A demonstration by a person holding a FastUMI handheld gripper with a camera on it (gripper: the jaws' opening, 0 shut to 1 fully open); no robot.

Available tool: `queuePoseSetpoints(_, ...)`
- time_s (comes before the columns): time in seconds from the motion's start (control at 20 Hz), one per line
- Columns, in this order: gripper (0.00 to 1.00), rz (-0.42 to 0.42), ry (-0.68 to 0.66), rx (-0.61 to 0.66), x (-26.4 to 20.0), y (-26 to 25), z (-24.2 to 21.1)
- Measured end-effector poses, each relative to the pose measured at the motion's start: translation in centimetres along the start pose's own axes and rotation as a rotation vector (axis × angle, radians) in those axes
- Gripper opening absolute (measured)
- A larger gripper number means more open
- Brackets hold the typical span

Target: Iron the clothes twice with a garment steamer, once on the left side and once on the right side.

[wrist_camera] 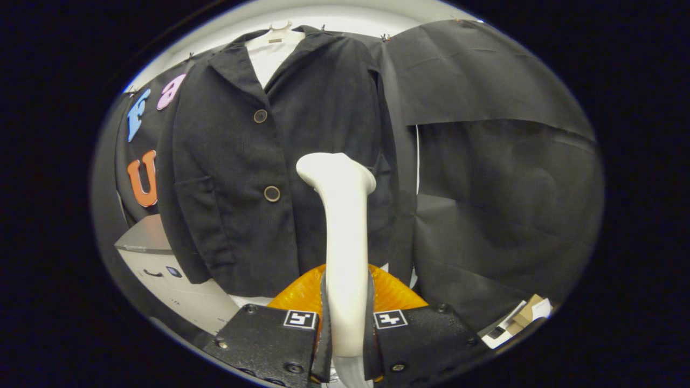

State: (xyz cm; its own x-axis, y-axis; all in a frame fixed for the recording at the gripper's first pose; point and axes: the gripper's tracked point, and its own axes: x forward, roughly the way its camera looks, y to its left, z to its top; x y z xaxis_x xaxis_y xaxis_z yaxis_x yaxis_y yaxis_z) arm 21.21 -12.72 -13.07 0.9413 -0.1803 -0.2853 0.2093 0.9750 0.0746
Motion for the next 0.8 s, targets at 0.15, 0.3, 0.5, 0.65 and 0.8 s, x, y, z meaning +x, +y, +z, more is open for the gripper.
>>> queuePoseSetpoints(0.15, 0.26, 0.003, 0.021, 0.008, 0.3, 0.2, -1.5)
queuePoseSetpoints(0.3, 0.26, 0.009, 0.052, 0.022, 0.3, 0.4, -3.4)
queuePoseSetpoints(0.5, 0.25, 0.011, 0.123, 0.044, 0.3, 0.6, -6.0)
queuePoseSetpoints(0.65, 0.26, 0.011, 0.168, 0.066, -0.2, -0.6, -8.8)
queuePoseSetpoints(0.8, 0.26, 0.013, 0.196, 0.079, -0.3, -0.6, -9.8)
